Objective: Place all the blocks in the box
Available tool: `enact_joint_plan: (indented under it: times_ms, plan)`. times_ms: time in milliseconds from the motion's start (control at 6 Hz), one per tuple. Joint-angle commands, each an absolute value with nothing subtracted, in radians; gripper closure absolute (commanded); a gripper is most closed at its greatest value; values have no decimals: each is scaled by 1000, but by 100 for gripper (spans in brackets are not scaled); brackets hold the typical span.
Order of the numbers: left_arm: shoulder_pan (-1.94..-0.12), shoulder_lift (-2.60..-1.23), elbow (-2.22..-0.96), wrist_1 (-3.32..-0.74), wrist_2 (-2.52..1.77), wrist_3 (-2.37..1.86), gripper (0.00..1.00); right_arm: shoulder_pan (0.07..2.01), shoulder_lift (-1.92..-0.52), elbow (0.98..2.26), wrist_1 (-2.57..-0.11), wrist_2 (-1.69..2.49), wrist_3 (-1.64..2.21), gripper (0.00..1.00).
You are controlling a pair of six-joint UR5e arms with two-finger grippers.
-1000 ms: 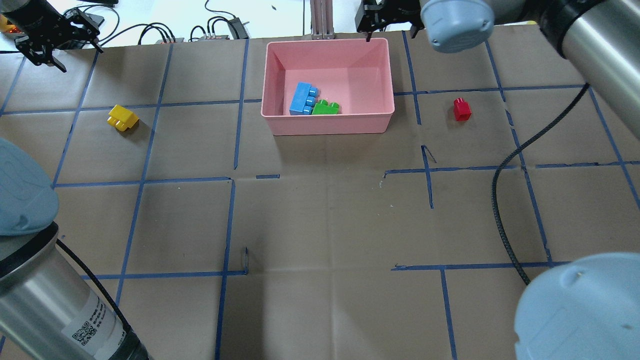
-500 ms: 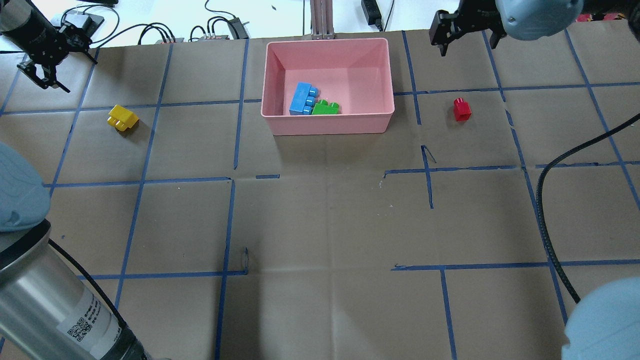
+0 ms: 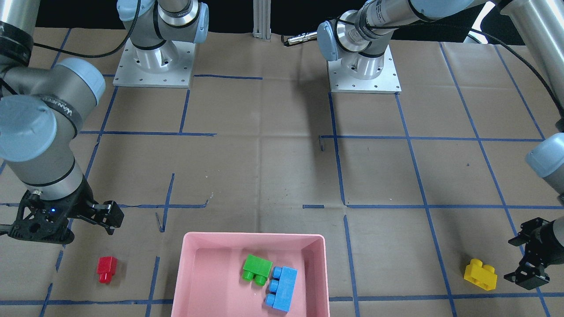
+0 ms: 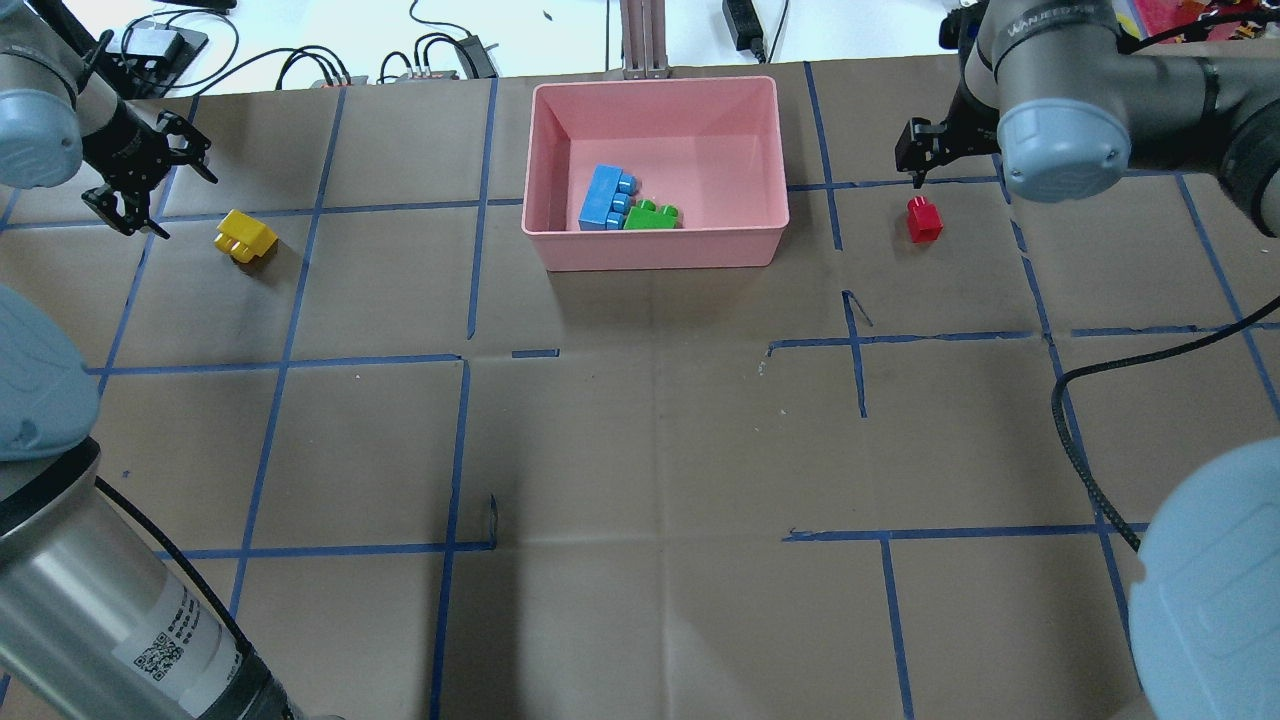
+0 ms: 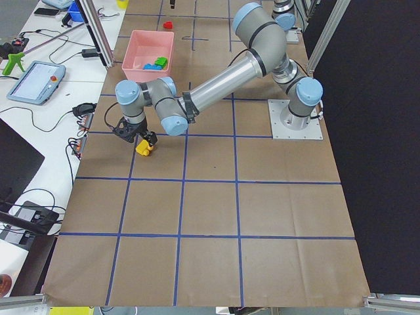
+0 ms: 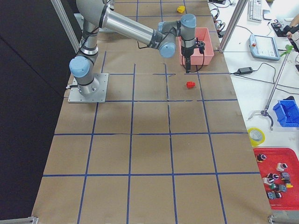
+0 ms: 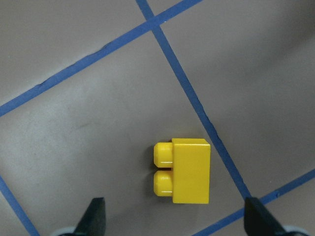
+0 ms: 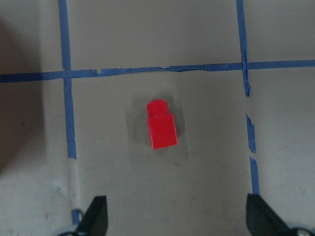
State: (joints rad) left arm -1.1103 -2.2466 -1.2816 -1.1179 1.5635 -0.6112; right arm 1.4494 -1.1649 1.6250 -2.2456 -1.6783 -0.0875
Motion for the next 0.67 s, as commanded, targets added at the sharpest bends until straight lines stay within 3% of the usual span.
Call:
enact_joint_plan:
  times_ms: [0,500]
  plan:
    - [-1112,-2263,-1318,-1069,1560,-638,2,1437,-1053,1646,-2455,-1617,-211,1]
    - [-1121,-2333,-1308,-985,1537,-675,1,1413,-974,1629,-2464,-1520,-326,2]
